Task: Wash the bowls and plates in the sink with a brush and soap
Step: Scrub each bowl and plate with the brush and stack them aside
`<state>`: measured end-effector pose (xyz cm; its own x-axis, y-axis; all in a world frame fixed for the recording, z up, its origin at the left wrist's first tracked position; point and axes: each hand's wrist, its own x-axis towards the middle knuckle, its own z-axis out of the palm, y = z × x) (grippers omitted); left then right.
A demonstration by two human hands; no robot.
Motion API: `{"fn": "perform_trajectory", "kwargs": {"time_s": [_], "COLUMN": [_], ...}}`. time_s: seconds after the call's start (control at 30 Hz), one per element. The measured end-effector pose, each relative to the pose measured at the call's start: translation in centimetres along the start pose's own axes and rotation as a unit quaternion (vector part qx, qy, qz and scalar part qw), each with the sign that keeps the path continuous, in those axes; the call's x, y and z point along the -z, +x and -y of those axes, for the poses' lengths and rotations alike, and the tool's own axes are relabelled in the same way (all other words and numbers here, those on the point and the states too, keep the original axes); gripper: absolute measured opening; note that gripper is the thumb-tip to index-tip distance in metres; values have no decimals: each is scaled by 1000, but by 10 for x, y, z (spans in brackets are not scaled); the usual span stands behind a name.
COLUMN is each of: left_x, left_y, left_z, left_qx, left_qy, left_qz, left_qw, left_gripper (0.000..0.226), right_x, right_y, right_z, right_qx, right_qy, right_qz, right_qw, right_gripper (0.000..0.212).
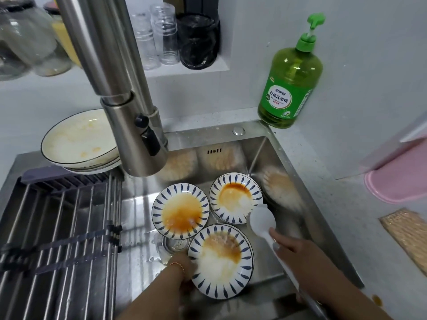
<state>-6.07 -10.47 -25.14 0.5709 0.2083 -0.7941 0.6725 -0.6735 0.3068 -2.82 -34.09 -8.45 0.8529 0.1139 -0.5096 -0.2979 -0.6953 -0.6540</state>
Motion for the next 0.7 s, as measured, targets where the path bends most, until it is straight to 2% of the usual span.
{"fn": "perform_trajectory", "kwargs": {"time_s": [0.2, 0.37, 0.47, 0.7], "left_x": [3, -1, 4, 28], "left_y": [-7, -13, -27, -55], "left_z": [0, -4, -7, -10], "left_qx": [14, -26, -7, 52], "left_qy": [-40, -219, -316, -292], "left_qz": [-13, 11, 33, 30], "left_qw": [999, 975, 948, 955], "left_gripper": [41, 24, 22, 13], "right_x": [-2, -3, -2, -1], "right_y": [-3, -3, -7, -13], "right_z": [0, 0, -4, -1], "right_qx": [14, 13, 7, 24], "right_qy": [-25, -12, 8, -15], "right_qz": [-1, 19, 25, 17], "right_qw": [1000, 1000, 1000, 999], "right_gripper": [38, 38, 38, 40]}}
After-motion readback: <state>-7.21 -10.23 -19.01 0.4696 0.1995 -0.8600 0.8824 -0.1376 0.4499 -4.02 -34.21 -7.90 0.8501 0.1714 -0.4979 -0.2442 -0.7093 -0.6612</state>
